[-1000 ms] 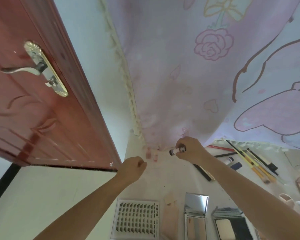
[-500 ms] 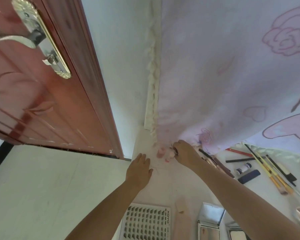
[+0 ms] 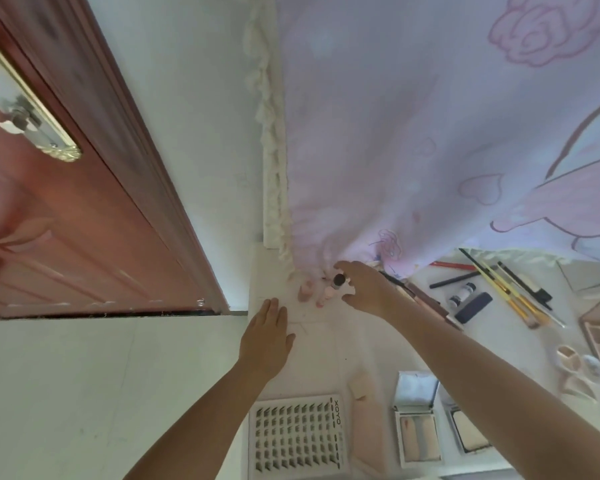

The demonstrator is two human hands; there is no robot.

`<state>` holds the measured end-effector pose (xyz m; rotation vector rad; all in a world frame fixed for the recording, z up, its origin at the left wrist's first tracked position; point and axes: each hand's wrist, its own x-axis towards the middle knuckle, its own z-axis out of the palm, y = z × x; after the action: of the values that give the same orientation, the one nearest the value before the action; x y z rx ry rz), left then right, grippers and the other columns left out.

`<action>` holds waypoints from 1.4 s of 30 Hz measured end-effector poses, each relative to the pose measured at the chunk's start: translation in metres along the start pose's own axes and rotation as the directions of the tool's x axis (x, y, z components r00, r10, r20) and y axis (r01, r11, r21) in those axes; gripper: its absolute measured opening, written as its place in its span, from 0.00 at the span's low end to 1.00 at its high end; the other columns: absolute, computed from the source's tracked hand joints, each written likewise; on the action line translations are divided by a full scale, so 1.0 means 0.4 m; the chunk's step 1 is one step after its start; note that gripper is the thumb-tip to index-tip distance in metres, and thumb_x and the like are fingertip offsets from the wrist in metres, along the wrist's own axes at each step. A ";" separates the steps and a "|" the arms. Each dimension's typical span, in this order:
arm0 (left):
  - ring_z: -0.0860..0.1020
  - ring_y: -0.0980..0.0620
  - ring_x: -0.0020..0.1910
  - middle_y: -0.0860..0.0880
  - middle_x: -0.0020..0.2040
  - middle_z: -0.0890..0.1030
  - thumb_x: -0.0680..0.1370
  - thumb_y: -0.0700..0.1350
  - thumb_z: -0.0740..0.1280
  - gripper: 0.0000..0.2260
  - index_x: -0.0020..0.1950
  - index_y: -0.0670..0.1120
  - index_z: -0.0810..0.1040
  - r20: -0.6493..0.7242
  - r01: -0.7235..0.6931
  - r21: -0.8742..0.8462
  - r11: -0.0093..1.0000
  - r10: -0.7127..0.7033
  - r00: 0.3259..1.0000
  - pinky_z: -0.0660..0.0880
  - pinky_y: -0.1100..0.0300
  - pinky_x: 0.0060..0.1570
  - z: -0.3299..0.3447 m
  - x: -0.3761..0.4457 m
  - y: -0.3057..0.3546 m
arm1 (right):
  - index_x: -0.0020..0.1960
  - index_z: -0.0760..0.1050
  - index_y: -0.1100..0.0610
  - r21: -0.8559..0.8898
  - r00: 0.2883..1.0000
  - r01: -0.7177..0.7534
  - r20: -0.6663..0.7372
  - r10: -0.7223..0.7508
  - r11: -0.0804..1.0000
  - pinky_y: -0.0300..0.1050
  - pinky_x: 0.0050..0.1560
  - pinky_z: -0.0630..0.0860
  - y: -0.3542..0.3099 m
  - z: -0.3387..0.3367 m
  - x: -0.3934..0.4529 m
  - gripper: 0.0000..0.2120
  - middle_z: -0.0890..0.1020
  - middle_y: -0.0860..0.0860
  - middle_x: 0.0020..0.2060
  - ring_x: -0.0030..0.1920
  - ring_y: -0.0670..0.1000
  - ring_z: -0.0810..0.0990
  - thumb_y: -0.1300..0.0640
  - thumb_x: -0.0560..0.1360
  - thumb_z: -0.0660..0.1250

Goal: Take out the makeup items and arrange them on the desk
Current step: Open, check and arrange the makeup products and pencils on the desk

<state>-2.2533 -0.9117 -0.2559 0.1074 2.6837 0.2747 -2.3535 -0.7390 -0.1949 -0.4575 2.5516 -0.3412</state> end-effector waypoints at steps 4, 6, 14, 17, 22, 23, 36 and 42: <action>0.76 0.39 0.61 0.35 0.61 0.76 0.76 0.49 0.57 0.21 0.61 0.37 0.76 -0.089 -0.008 0.015 1.000 0.009 0.996 0.75 0.50 0.56 -0.009 0.001 0.005 | 0.65 0.69 0.59 0.080 0.984 -0.069 -0.159 0.081 0.994 0.39 0.58 0.67 0.071 -0.001 -0.089 0.18 0.76 0.55 0.60 0.59 0.51 0.75 0.59 0.75 0.63; 0.84 0.45 0.45 0.42 0.45 0.84 0.70 0.51 0.55 0.22 0.46 0.41 0.84 -0.117 -0.012 0.026 1.000 0.015 0.993 0.80 0.54 0.39 0.005 -0.005 0.005 | 0.63 0.72 0.59 0.027 0.971 -0.167 -0.167 0.169 0.986 0.37 0.58 0.65 0.133 0.006 -0.138 0.15 0.76 0.53 0.60 0.61 0.51 0.74 0.58 0.77 0.61; 0.84 0.51 0.45 0.47 0.43 0.85 0.69 0.47 0.54 0.20 0.42 0.43 0.85 -0.130 -0.225 0.024 0.974 0.227 0.965 0.79 0.62 0.42 0.036 -0.029 0.210 | 0.70 0.65 0.55 -0.051 0.923 -0.384 -0.044 0.382 0.922 0.45 0.52 0.75 0.316 0.040 -0.208 0.21 0.75 0.58 0.59 0.56 0.57 0.77 0.60 0.77 0.57; 0.65 0.46 0.71 0.38 0.70 0.68 0.78 0.39 0.52 0.19 0.67 0.34 0.68 -0.107 -0.222 0.020 0.975 0.222 0.969 0.60 0.62 0.70 0.038 -0.001 0.287 | 0.72 0.59 0.48 -0.081 0.945 -0.325 -0.043 0.323 0.942 0.44 0.50 0.76 0.327 0.052 -0.200 0.27 0.76 0.55 0.59 0.55 0.55 0.79 0.61 0.76 0.58; 0.44 0.48 0.76 0.43 0.77 0.46 0.81 0.37 0.49 0.22 0.75 0.38 0.48 0.017 -0.076 0.030 0.997 0.075 0.997 0.46 0.59 0.74 0.041 0.055 0.359 | 0.65 0.69 0.58 -0.069 0.962 -0.272 -0.024 0.271 0.960 0.44 0.52 0.75 0.346 0.047 -0.194 0.18 0.75 0.56 0.58 0.56 0.55 0.77 0.58 0.75 0.61; 0.44 0.48 0.76 0.43 0.77 0.46 0.81 0.37 0.49 0.22 0.75 0.38 0.48 0.030 -0.057 0.030 0.998 0.056 0.998 0.47 0.58 0.74 0.041 0.061 0.369 | 0.63 0.70 0.60 -0.070 0.970 -0.242 -0.024 0.241 0.968 0.44 0.52 0.75 0.348 0.041 -0.197 0.18 0.74 0.57 0.58 0.56 0.55 0.76 0.57 0.75 0.61; 0.82 0.50 0.40 0.47 0.44 0.83 0.70 0.46 0.65 0.14 0.54 0.45 0.70 -0.628 -0.297 0.039 0.954 0.255 0.735 0.79 0.64 0.38 -0.132 0.082 0.535 | 0.29 0.59 0.55 0.401 0.976 0.106 -0.215 -0.019 0.910 0.37 0.28 0.57 0.365 -0.184 -0.303 0.19 0.63 0.49 0.25 0.26 0.44 0.62 0.63 0.77 0.56; 0.64 0.59 0.16 0.51 0.22 0.73 0.72 0.51 0.55 0.10 0.37 0.47 0.69 -0.592 -0.305 0.156 0.940 0.336 0.732 0.55 0.71 0.17 -0.278 0.031 0.605 | 0.36 0.64 0.55 0.582 0.876 0.198 -0.465 0.123 0.789 0.29 0.26 0.65 0.292 -0.299 -0.359 0.13 0.66 0.48 0.27 0.27 0.45 0.65 0.57 0.79 0.54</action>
<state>-2.3046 -0.6933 -0.1121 0.6039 3.3180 0.4075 -2.3308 -0.5595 -0.0691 -0.1753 2.6702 -1.4180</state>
